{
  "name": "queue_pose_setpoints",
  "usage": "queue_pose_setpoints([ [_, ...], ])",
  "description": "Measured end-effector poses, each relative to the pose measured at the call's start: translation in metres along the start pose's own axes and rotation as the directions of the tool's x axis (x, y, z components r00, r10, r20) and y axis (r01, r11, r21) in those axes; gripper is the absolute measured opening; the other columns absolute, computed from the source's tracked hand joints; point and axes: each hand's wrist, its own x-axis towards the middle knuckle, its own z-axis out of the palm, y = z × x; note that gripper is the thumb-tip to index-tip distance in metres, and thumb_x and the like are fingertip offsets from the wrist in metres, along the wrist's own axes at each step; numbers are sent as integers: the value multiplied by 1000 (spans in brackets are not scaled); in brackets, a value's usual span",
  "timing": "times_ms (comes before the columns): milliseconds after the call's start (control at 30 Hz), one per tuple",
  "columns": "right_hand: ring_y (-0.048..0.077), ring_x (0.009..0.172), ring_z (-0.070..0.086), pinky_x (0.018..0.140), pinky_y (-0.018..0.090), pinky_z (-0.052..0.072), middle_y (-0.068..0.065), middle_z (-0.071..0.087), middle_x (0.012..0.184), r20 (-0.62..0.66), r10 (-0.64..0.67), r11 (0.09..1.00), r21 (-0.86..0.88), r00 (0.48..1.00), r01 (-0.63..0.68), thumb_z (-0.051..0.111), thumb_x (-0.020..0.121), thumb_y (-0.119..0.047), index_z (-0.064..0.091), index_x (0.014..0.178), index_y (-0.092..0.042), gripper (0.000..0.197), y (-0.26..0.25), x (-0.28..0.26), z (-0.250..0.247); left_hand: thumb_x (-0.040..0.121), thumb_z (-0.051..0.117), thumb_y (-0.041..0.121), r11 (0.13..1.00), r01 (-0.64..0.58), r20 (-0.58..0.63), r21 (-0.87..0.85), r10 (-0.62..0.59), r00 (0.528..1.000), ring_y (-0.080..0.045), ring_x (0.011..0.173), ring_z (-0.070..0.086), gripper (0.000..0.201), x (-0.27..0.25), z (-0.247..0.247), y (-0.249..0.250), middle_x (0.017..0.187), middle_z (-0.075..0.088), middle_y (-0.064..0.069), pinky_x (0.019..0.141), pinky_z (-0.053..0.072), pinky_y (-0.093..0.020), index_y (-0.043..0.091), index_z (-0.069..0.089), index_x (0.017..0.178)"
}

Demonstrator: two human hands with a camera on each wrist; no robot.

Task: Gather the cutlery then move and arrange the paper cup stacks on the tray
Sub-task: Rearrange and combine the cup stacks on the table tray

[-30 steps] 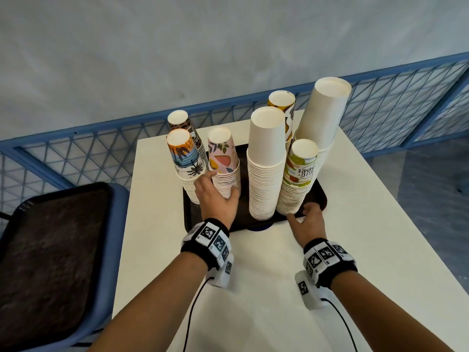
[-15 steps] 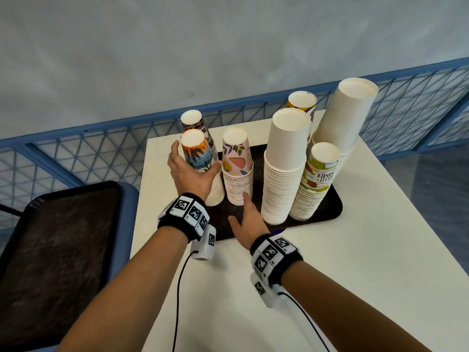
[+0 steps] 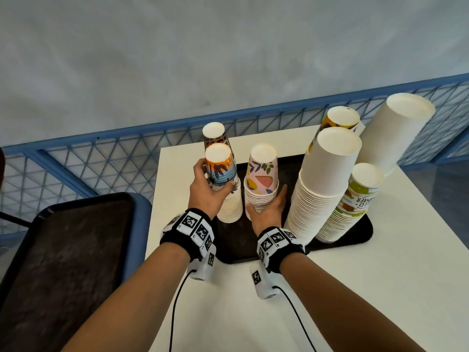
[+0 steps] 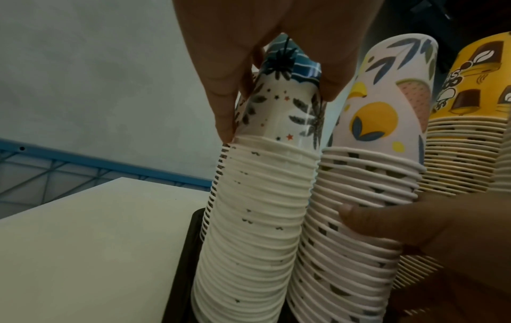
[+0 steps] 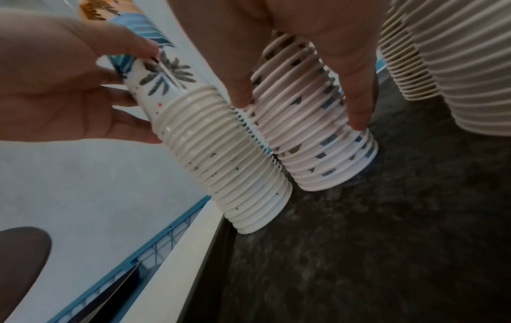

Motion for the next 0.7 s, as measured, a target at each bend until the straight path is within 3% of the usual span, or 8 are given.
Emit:
queue_pose_setpoints([
  [200,25,136,32,104,25,27,13,29,148,-49,-31,992,119,998,36,75,72,-11,14,145,-12,95,-4,26,5,73,75,13,1000,-17,52,-19,18,998,-11,103,52,78,5,-3,-3,130,52,-6,90,42,-21,16,28,136],
  [400,26,134,34,97,22,26,14,30,147,-70,-87,979,177,994,99,73,73,-8,17,144,-13,91,-7,48,20,74,75,19,995,-96,66,8,95,993,-3,109,48,75,8,-3,-14,133,52,-1,91,38,-12,17,34,137],
  [700,26,131,39,99,22,29,14,38,143,-91,-116,960,244,989,135,74,70,-2,22,143,-11,90,-17,87,42,73,75,20,990,-140,99,2,139,985,-7,112,51,74,13,-5,-23,131,53,1,93,42,-15,19,36,136],
])
